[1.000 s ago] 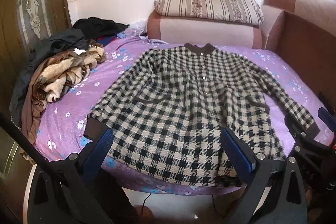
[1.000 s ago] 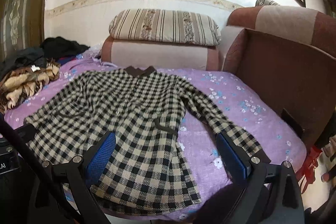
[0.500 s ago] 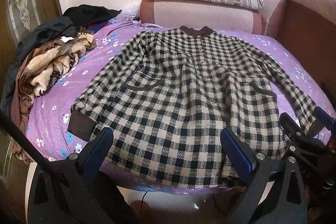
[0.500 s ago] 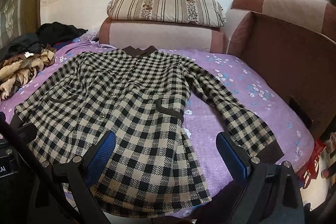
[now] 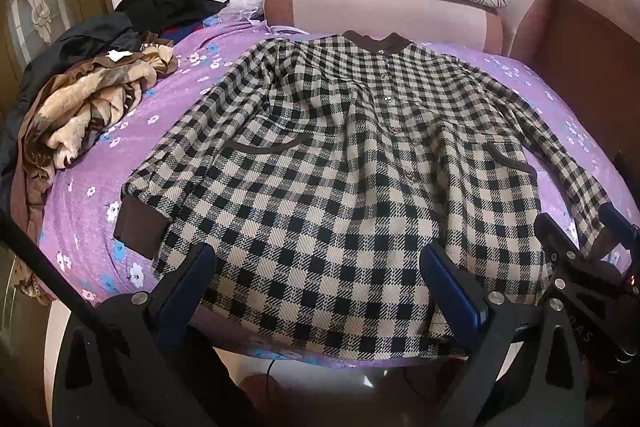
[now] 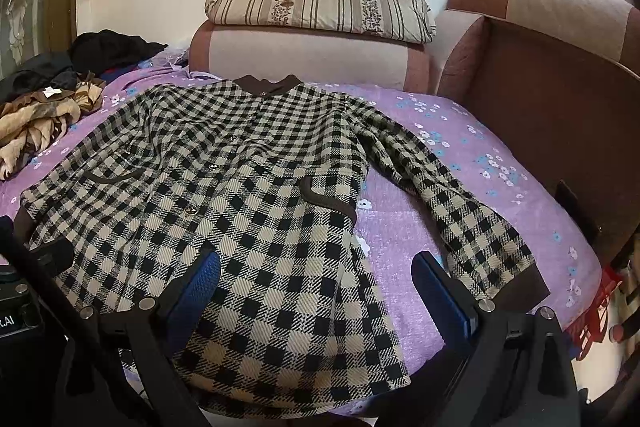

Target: Fold large clothes

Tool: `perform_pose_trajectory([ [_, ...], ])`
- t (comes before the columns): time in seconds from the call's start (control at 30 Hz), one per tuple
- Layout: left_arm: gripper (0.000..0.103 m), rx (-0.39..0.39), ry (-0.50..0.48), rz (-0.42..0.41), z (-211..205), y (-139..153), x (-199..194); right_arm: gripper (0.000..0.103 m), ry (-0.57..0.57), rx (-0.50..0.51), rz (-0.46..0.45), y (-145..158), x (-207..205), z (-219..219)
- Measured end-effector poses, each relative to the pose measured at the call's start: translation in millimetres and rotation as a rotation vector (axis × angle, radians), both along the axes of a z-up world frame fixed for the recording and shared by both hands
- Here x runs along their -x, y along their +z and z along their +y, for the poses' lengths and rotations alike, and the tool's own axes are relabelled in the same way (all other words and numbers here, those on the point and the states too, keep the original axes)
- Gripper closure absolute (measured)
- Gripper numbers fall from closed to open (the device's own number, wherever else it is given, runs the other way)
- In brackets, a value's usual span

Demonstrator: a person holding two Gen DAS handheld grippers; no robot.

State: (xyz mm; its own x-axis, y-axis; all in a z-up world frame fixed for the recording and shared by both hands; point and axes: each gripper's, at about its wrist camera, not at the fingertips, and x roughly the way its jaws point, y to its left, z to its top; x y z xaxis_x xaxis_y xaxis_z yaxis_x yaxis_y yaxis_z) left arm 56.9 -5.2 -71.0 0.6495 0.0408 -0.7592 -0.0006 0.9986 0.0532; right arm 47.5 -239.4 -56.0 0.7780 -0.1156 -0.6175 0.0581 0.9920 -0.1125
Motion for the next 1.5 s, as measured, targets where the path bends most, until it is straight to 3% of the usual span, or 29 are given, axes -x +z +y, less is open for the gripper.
perform_pose_trajectory([
  [1.27, 0.002, 0.046, 0.048, 0.081, 16.6, -27.5, -20.6, 0.004, 0.029, 0.014, 0.078, -25.3, -19.0, 9.9],
  [1.5, 0.002, 0.039, 0.139, 0.061, 57.3, -23.2, -37.2, 0.004, 0.054, 0.018, 0.092, -29.7, -24.1, 15.7],
])
